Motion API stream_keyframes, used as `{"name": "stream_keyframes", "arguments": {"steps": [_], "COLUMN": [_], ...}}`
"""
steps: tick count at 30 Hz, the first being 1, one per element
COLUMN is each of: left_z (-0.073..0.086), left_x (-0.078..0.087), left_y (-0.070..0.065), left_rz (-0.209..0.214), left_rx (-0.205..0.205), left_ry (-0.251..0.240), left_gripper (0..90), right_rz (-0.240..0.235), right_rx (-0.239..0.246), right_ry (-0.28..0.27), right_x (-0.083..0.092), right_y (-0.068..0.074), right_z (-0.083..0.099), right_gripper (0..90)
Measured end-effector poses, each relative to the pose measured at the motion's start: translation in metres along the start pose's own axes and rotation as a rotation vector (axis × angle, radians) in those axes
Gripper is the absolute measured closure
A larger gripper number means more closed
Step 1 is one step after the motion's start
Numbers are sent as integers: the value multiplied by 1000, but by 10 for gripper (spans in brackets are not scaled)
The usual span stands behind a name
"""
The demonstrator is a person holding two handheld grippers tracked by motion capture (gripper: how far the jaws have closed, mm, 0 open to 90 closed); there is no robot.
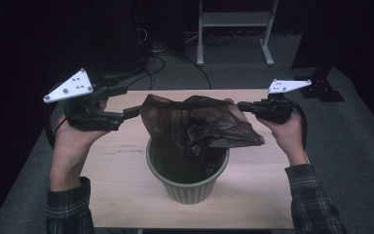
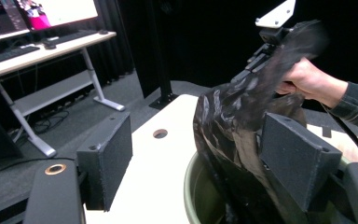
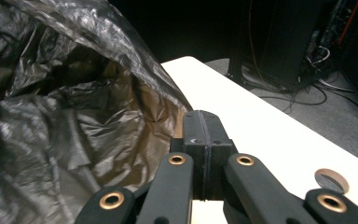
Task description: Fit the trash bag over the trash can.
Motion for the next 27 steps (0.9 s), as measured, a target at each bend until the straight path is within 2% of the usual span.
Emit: {"name": "stream_keyframes", "arguments": {"steps": [4,7,10,15,17,22,27], "left_z": [12,12,2,-20,-28,-46,-51], "left_x": [3,1,-1,-9,-15,-35,-59], "left_y": [6,11,8,-3,-6,-11,-18], "left_rz": [-3,-7,0,19,28,53,87], "left_rx": [33,42,21,-26,-38,-59,-74], "left_ry": [-4,4,2,4,0,7,35], "left_gripper": [245,245,245,245,245,246,247], "right_rz": [5,-13,-36,-80,-99,-133,-151], "right_rx": [-10,7,33,84,106,140,171], "right_ry": [-13,-28,-25,6,14,11,11], "right_x": [9,11,5,-19,-27,-34,-37], "right_y": [-4,2,14,36,45,63,75], "right_z": [4,0,-7,-14,-17,-22,-27], "right_gripper": [900,900,900,900,900,900,900]}}
Point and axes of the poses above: each handheld gripper's, and its own axes: x roughly backward along the jaws, z roughly out of its underside, y roughly to its left, the point moved 9 cm from there along -x, roughly forward along the jaws, and after that the axes turned 14 degrees about y, right-handed, at the moved point
